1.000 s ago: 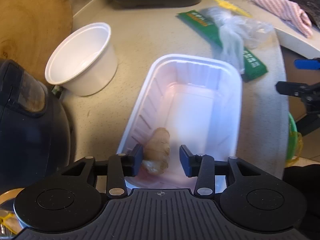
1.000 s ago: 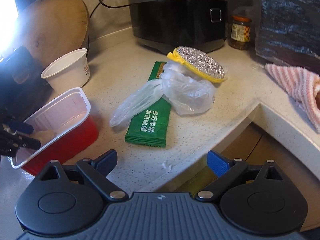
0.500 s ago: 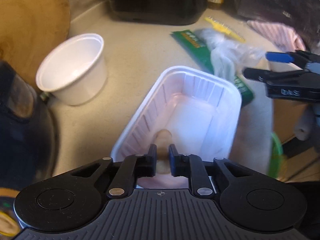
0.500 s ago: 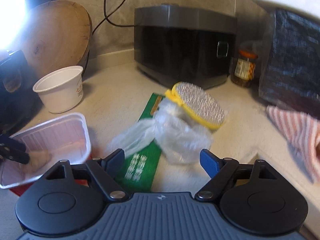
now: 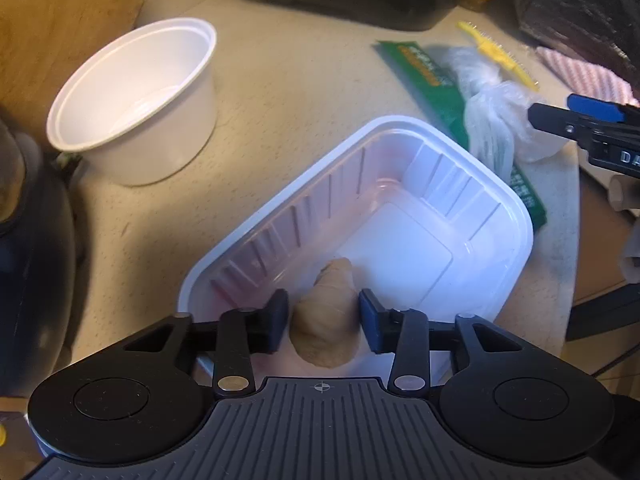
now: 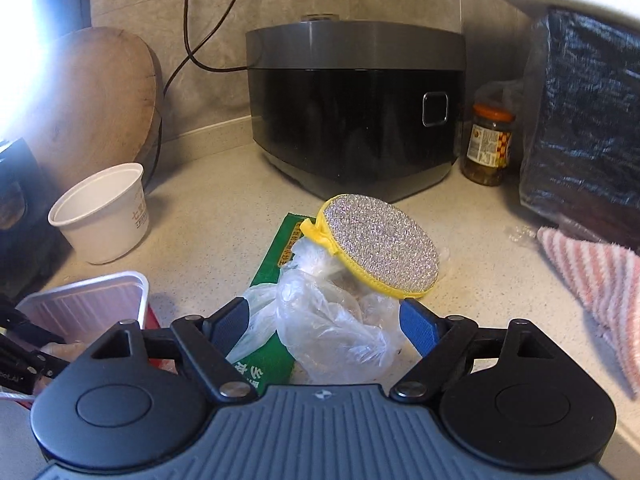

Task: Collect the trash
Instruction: 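Close the left tool on the ginger root and lift it from the tray, then grasp the yellow scrubber with the right tool and lift it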

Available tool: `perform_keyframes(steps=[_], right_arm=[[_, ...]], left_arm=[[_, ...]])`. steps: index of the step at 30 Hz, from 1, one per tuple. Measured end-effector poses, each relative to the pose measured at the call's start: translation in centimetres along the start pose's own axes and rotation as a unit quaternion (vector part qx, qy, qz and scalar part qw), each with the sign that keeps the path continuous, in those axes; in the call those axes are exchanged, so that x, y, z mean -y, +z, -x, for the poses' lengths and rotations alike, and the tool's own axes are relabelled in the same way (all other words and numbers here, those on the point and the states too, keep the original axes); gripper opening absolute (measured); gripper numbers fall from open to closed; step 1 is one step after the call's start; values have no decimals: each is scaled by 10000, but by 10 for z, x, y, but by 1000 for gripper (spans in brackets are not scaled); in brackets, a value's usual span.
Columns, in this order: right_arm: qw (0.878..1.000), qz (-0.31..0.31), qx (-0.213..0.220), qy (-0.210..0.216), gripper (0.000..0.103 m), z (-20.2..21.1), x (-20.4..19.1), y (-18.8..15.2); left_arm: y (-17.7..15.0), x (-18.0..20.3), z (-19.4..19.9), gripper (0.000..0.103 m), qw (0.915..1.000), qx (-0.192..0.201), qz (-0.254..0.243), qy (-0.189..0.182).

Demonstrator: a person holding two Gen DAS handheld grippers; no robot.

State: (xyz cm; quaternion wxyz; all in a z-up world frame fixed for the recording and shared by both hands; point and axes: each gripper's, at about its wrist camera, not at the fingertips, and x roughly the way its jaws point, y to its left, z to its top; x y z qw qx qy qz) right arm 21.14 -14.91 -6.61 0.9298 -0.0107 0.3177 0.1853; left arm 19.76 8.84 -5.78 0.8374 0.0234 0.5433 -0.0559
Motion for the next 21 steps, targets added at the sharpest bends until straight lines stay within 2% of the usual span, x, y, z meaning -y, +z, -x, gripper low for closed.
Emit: perform_keyframes(steps=[3,8,10,12,13,14,17,18,21], right_arm=[[9996,193,90,-198,83,-6,2,12],[9958,730,-77,-541,84,-37,-6,37],[9931,974,-213,-618,84,-54,-9,41],[9918,944,-406,-755,83,-72,-6,43],[9918,901,-489,-769,76,-77,-4,45],[9923,836,-557,-718,56,-77,-1,46],[9964,531,-545,-374,39,-62,7,54],[9972,445,-537,-272,26,-56,10,58],[9989,126,-452,-27,17,-36,16,70]], left_arm=[[-5,1,3,41,9999,62,95,-76],[-13,-4,22,41,9973,627,355,114],[-18,-10,35,41,9944,876,591,62],[-21,-16,49,41,9907,1096,805,-12],[-22,-16,54,41,9889,1194,882,-24],[-25,-16,61,41,9870,1305,937,-35],[-32,-15,76,41,9821,1568,1041,-118],[-34,-14,79,41,9810,1620,1060,-152],[-35,-12,82,41,9788,1715,1092,-249]])
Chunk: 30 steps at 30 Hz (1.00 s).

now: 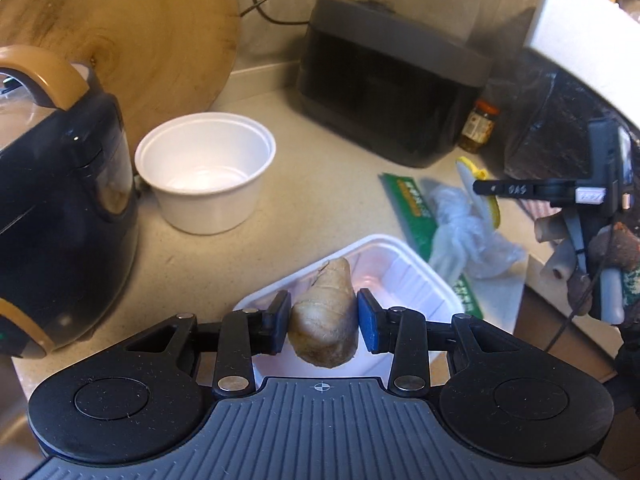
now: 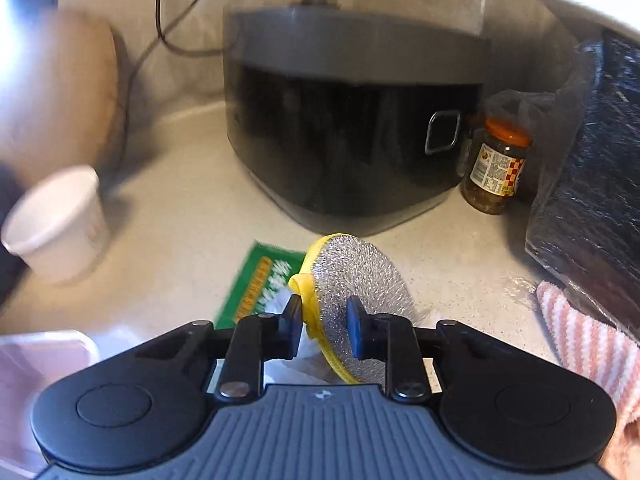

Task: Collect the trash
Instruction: 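Grasp the yellow scrubber with the right tool and lift it, then carry the ginger and yellow scrubber in both tools over the bin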

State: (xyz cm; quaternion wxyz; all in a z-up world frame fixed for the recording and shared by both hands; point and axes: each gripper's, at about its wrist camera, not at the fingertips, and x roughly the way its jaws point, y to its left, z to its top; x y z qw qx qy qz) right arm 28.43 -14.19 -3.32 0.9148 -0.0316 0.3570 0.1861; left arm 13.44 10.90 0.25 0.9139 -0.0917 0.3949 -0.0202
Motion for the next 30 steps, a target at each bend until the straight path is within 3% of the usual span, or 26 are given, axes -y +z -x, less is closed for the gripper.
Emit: perform_keyframes(steps=[6,9,14,18,22,25,30], right_arm=[[9904,-945,127,1004,15,46,17,15],[9844,-1192,76,1295,15,55,20,7],[9918,-1117,-112,611,22,37,11,-18],[9944,-1011,-298,100,16,25,0,-29],[9901,-1245,-66,639,14,58,-3,-32],[9866,-1407,171,809,14,90,-4,-36],[9866,-1547,372,368,14,139,-1,-67]], left_arm=[[-2,7,1,41,9996,51,-12,-273],[-3,12,2,41,9991,99,-43,-398],[-5,16,2,41,9989,39,-116,-449],[-7,15,1,41,9991,-56,-199,-362],[-9,19,9,41,9985,-41,-312,-441],[-9,33,11,41,9958,-115,-506,-756],[-18,86,2,41,9790,-452,-1271,-1531]])
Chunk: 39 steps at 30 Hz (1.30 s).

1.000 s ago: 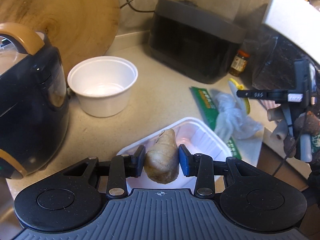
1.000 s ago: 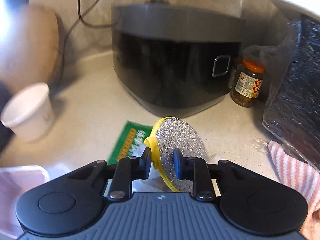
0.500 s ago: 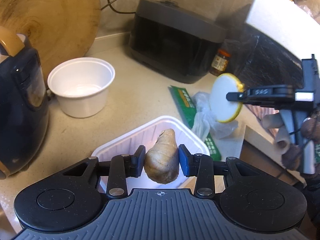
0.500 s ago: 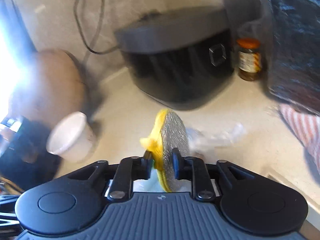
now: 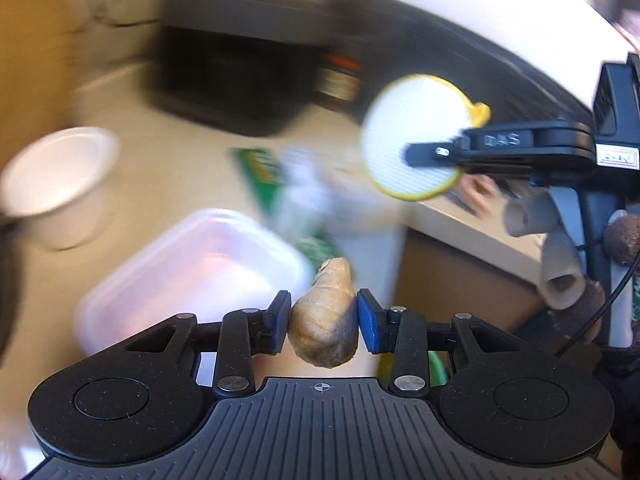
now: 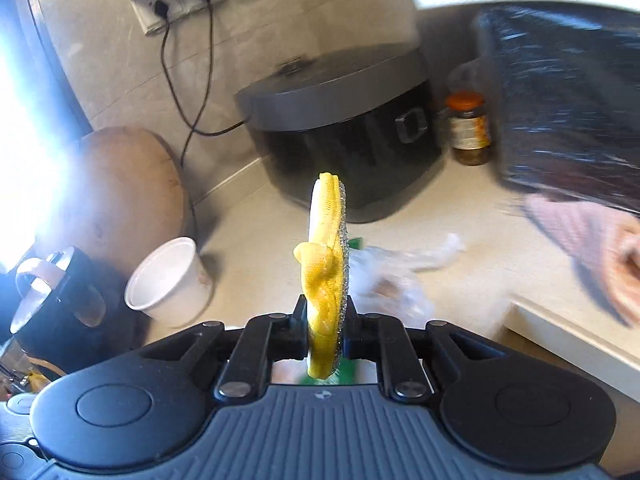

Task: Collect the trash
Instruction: 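Carry the ginger and yellow scrubber in both tools over the bin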

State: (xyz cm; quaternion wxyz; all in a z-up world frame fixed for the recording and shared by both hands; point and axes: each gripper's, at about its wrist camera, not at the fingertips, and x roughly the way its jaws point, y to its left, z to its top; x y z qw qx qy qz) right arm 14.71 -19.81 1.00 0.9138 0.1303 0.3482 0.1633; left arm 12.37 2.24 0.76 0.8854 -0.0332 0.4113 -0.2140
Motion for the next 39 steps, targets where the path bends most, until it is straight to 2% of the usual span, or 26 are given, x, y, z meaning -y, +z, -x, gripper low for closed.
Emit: perform_keyframes(steps=[3,7,11,13,17,20,21,23,25,27,29,32,35,37,38,39], right_arm=[[9977,-317,-27,-598,14,30,22,-28],[9865,-941,-239,-1321,14,73,55,-77],[9720,-1406,-469,-1824,14,103,93,-121],[9646,-1577,-466,-2062,14,108,116,-137],[9549,-2022,-553,-2103,14,100,163,-168],[9510,-2019,-839,-2188,14,79,194,-194],[9478,-2030,-999,-2245,14,72,203,-202],[9464,-2101,-1253,-2110,14,65,221,-217],[9465,-2081,-1446,-1996,14,61,234,-232],[9421,-2062,-1645,-2072,14,59,247,-249],[9390,-2006,-1880,-2067,14,57,259,-265],[9331,-1877,-2262,-2071,14,51,280,-286],[9274,-1701,-2560,-2133,14,39,298,-298],[9274,-1579,-2633,-2135,14,30,303,-293],[9298,-1517,-2619,-2096,14,27,305,-290],[9328,-1452,-2588,-2045,14,20,306,-282]], left_arm=[[-1,32,-25,41,9973,-342,-410,-499],[-15,77,-61,41,9856,-784,-855,-1227],[-39,112,-101,41,9725,-1401,-697,-1726],[-52,120,-126,41,9672,-1762,-419,-1782],[-85,130,-188,41,9603,-2401,33,-1423],[-120,135,-251,41,9500,-2890,422,-1106],[-133,133,-275,41,9459,-3044,656,-912],[-161,122,-324,41,9323,-3426,1045,-494],[-187,116,-374,41,9229,-3668,1165,-132],[-210,110,-418,41,9156,-3837,1168,287],[-230,103,-453,41,9070,-3991,1232,541],[-257,97,-492,41,8900,-4300,1301,778],[-285,97,-515,41,8728,-4615,1259,971],[-297,96,-520,41,8665,-4706,1408,888],[-299,88,-518,40,8664,-4677,1551,815],[-300,85,-513,40,8707,-4543,1723,765]])
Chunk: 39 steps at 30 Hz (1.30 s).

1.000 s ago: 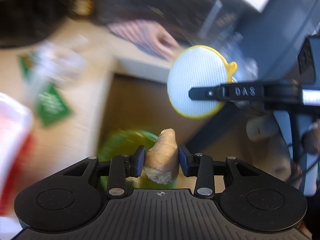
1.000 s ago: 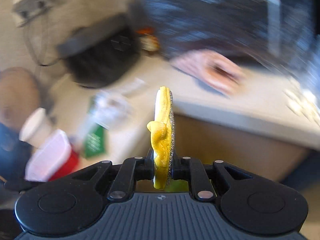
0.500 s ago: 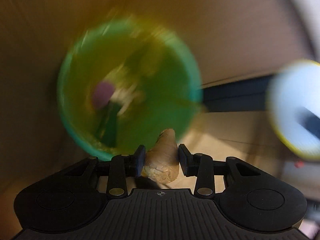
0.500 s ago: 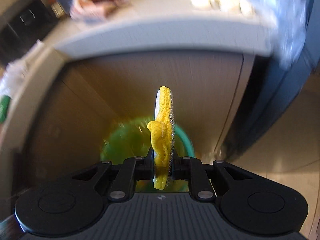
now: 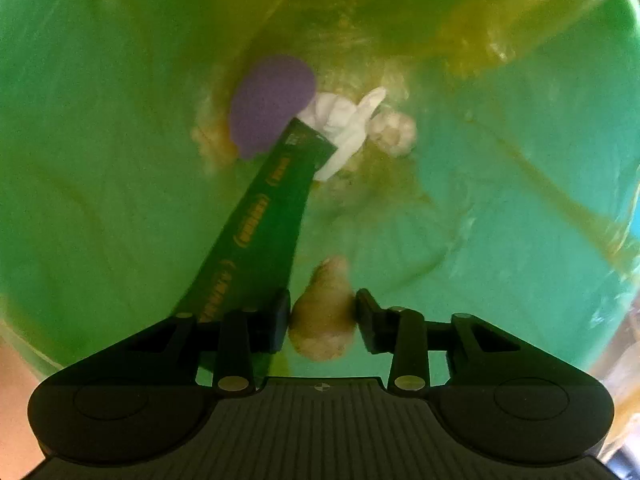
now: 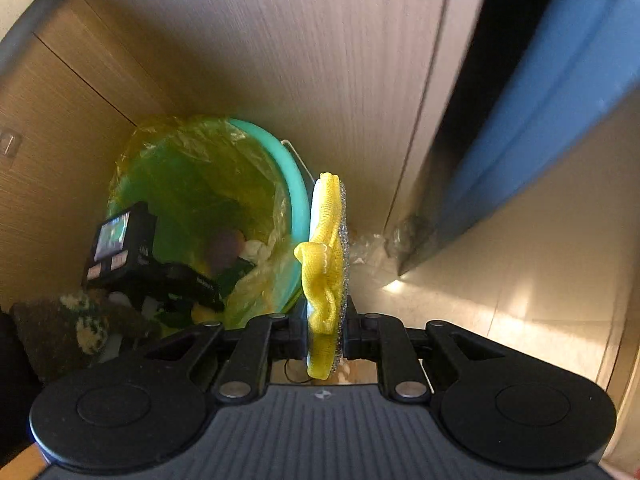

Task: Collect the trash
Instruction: 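Carry the ginger and yellow scrubber in both tools over the bin, then open both tools to drop the ginger and scrubber into the bin, then move the left tool to the red tray rim while the right tool reaches the white cup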

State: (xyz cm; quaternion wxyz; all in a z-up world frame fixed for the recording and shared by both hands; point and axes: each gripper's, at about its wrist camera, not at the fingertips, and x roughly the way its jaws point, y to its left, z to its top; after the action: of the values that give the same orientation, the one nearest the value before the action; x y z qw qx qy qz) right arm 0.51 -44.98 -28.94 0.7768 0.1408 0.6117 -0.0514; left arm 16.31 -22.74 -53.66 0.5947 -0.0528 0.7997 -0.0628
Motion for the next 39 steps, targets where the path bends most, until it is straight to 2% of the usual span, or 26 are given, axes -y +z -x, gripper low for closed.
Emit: perform_keyframes(steps=[3,6,9,12,13,16,17,20,23,25,26,29,32,34,35,37,38,39], right_arm=[[9996,188,41,209,14,-5,-5,14],[9982,406,-130,411,14,-15,-21,28],[9949,772,-213,612,14,-22,-47,39],[9898,1160,-228,796,15,-22,-77,43],[9886,1270,-228,778,20,-24,-87,47],[9877,1444,-53,596,47,-15,-108,55],[9874,1477,52,559,50,-11,-115,57],[9888,1373,256,531,50,5,-123,64],[9916,1090,399,563,50,27,-126,65],[9918,1018,563,538,50,43,-131,63],[9911,1028,681,504,50,51,-136,62],[9857,1194,1114,418,54,75,-152,57],[9769,1382,1584,378,57,95,-168,53],[9720,1481,1786,361,59,108,-178,51],[9705,1558,1816,310,59,111,-184,52],[9630,1793,1996,253,59,119,-197,46],[9571,1913,2162,252,59,124,-201,42],[9523,2010,2286,229,60,128,-203,38]], left_arm=[[-15,-13,28,40,9956,712,373,-482],[-37,-26,74,39,9831,1385,705,-969],[-67,-31,133,39,9686,1988,808,-1252],[-105,-35,194,39,9542,2553,691,-1396],[-117,-35,212,40,9503,2697,608,-1433],[-149,-40,262,40,9393,3068,328,-1500],[-157,-39,278,40,9364,3166,246,-1493],[-179,-43,320,40,9261,3432,1,-1565],[-201,-47,369,40,9115,3735,-388,-1678],[-217,-49,399,40,8973,4053,-695,-1607],[-226,-51,417,40,8875,4269,-832,-1520],[-252,-62,461,40,8520,4996,-1031,-1179],[-266,-94,494,40,8227,5610,-602,-689],[-270,-122,505,40,8069,5902,-59,-227],[-269,-138,511,40,8033,5947,306,-35],[-265,-171,514,40,7983,5955,892,70],[-258,-185,514,40,8028,5858,1102,159],[-248,-195,512,40,8127,5676,1285,300]])
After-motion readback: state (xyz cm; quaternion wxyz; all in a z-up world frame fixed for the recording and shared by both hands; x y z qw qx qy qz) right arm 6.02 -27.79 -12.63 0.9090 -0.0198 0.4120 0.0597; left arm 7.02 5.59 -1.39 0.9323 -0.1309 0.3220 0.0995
